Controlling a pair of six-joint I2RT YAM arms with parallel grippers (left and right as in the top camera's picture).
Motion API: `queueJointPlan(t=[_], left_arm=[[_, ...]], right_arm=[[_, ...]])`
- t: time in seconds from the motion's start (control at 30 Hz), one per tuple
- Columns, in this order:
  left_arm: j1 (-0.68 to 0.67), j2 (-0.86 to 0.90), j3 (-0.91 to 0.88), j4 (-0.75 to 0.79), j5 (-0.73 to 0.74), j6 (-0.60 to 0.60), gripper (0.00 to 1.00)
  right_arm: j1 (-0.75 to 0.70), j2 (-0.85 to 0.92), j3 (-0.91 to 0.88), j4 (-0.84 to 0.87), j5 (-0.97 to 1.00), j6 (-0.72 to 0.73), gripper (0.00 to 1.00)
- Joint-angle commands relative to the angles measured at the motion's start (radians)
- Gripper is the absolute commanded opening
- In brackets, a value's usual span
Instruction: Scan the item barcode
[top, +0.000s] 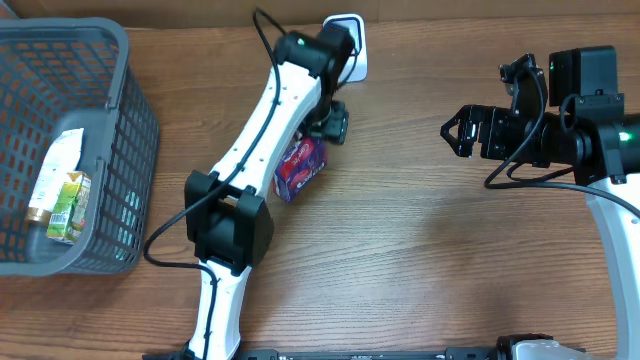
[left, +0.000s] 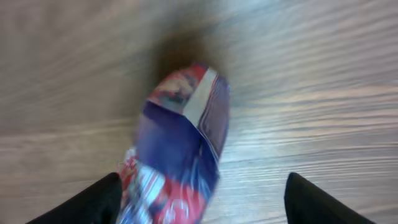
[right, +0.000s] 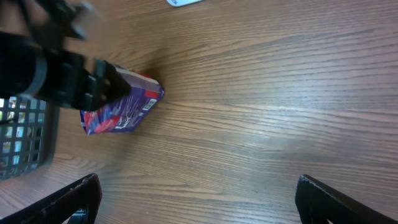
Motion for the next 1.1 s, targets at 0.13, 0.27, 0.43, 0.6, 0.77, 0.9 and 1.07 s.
queueJointPlan(t=[0.13, 0.27, 0.43, 0.6, 0.77, 0.9, 1.07], left_arm=[[0.111, -0.014, 0.557, -0.172, 0.014, 0.087, 0.99], [0.181, -0.078, 0.675, -0.172, 0.057, 0.103, 1.0], [0.259, -0.204, 0.689, -0.172, 0.054, 0.103, 1.0], [0.4, -0.312, 0.689, -0.172, 0.054, 0.102, 0.99], [0.532, -0.325, 0.688, -0.172, 0.054, 0.103, 1.0], [0.593, -0.325, 0.654, -0.172, 0.055, 0.103, 1.0], [0.593, -0.324, 0.6, -0.172, 0.053, 0.148, 1.0]], right_arm=[[0.005, -0.003, 0.01, 0.005, 0.008, -0.004, 1.0], [0.005, -0.003, 0.01, 0.005, -0.012, -0.003, 1.0], [0.014, 0.008, 0.01, 0.033, -0.086, 0.014, 0.98], [0.138, 0.052, 0.01, 0.171, -0.075, 0.146, 0.89], [0.302, 0.142, 0.01, 0.294, 0.045, 0.309, 0.89], [0.401, 0.245, 0.01, 0.381, 0.058, 0.407, 0.87], [0.472, 0.365, 0.01, 0.446, 0.103, 0.505, 0.86]])
